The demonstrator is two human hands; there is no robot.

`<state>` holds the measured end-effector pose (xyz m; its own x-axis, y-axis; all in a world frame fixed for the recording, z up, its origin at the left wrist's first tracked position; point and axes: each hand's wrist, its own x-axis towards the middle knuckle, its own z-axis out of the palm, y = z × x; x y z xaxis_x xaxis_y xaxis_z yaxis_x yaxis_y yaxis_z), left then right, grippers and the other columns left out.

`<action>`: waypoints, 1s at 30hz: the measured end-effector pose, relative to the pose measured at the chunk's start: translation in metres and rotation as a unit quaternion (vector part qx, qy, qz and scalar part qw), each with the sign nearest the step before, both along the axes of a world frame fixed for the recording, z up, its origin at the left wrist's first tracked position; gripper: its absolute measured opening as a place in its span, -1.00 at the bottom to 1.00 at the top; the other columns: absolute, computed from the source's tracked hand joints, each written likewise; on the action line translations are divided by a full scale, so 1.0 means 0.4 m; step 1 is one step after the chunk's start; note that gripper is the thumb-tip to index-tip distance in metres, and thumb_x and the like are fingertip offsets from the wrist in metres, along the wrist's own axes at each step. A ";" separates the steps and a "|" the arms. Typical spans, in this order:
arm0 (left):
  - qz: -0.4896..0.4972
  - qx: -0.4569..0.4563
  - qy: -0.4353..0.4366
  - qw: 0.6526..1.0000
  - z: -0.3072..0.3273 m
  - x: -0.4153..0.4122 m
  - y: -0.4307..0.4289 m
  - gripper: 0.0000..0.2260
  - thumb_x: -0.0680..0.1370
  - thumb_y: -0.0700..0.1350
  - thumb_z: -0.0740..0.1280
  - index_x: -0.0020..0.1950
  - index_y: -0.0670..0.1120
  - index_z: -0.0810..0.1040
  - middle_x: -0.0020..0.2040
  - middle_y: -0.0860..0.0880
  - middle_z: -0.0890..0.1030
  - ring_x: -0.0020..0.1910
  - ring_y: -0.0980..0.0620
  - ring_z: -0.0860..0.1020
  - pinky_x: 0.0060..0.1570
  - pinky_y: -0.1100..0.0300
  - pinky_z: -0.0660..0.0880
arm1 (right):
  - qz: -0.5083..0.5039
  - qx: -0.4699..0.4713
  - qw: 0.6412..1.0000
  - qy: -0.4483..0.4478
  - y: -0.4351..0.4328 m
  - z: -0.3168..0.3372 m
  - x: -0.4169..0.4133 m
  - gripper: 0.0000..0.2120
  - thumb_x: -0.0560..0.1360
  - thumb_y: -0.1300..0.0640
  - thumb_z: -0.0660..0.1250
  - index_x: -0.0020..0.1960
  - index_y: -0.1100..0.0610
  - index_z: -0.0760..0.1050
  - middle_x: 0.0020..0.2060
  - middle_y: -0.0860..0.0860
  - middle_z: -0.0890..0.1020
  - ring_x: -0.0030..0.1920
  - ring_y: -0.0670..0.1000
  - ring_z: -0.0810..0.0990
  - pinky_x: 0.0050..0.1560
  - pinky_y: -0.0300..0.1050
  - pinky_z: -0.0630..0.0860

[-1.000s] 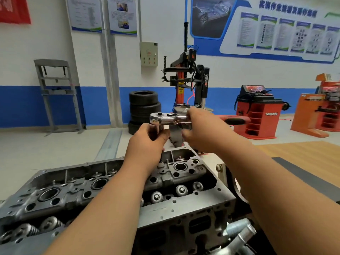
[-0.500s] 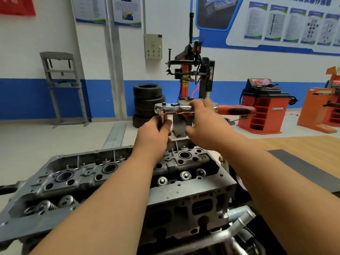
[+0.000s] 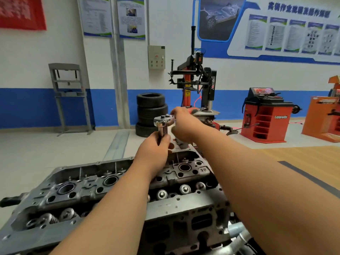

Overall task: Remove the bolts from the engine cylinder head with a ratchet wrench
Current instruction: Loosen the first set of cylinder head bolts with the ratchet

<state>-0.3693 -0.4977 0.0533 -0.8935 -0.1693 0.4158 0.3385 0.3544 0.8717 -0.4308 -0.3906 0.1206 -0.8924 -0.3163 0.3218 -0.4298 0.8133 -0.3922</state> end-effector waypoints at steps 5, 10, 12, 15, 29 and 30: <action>0.032 -0.026 0.025 0.999 0.001 0.014 -0.008 -0.83 0.62 0.00 0.25 -0.16 0.07 0.52 -0.21 0.05 0.65 -0.20 0.04 0.63 -0.25 0.22 0.49 | 0.011 -0.056 0.998 -0.001 -0.017 -0.004 0.009 -0.53 0.49 0.22 0.30 0.35 0.14 0.26 0.32 0.12 0.30 0.10 0.11 0.47 0.07 -0.05 0.44; 0.037 -0.008 0.025 0.999 0.003 0.015 0.002 -0.82 0.59 -0.01 0.30 -0.21 0.04 0.54 -0.26 0.00 0.65 -0.29 0.08 0.63 -0.36 0.29 0.49 | -0.126 0.096 0.981 0.110 0.093 -0.041 0.168 -0.42 0.49 0.08 0.31 0.41 0.09 0.12 0.36 0.11 0.21 0.01 0.16 0.52 -0.21 -0.05 0.44; 0.037 -0.009 0.027 0.999 0.000 0.017 0.006 -0.84 0.58 0.00 0.32 -0.20 0.07 0.56 -0.26 0.03 0.65 -0.30 0.13 0.62 -0.32 0.26 0.50 | -0.096 0.117 0.973 0.174 0.127 -0.087 0.260 -0.37 0.48 -0.02 0.28 0.44 0.04 0.05 0.30 0.08 0.24 -0.16 0.09 0.50 -0.31 -0.10 0.43; 0.045 0.020 0.038 0.998 -0.003 0.016 0.004 -0.86 0.55 -0.01 0.37 -0.22 0.07 0.59 -0.26 0.02 0.66 -0.28 0.04 0.65 -0.25 0.17 0.56 | -0.047 0.110 0.972 0.201 0.126 -0.107 0.308 -0.30 0.45 -0.13 0.26 0.45 0.01 -0.01 0.28 0.05 0.25 -0.25 0.03 0.41 -0.35 -0.19 0.35; 0.044 -0.004 0.037 0.998 0.001 0.015 -0.006 -0.86 0.62 -0.07 0.24 -0.09 0.11 0.53 -0.21 0.10 0.64 -0.26 0.24 0.62 -0.28 0.36 0.48 | 0.040 -0.019 0.999 -0.001 -0.051 0.003 -0.024 -0.50 0.48 0.21 0.32 0.38 0.14 0.27 0.30 0.18 0.37 0.19 0.20 0.48 0.14 0.01 0.46; 0.042 0.002 0.041 0.998 0.001 0.016 -0.006 -0.87 0.62 -0.09 0.26 -0.08 0.08 0.56 -0.22 0.08 0.64 -0.29 0.22 0.62 -0.29 0.37 0.50 | 0.019 -0.001 1.000 0.003 -0.038 0.001 -0.017 -0.50 0.48 0.21 0.30 0.38 0.14 0.25 0.34 0.19 0.30 0.17 0.19 0.49 0.09 -0.02 0.45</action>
<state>-0.3628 -0.4999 0.0538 -0.8396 -0.2437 0.4854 0.3776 0.3804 0.8442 -0.4376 -0.4059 0.1209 -0.8778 -0.3488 0.3285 -0.4625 0.7958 -0.3908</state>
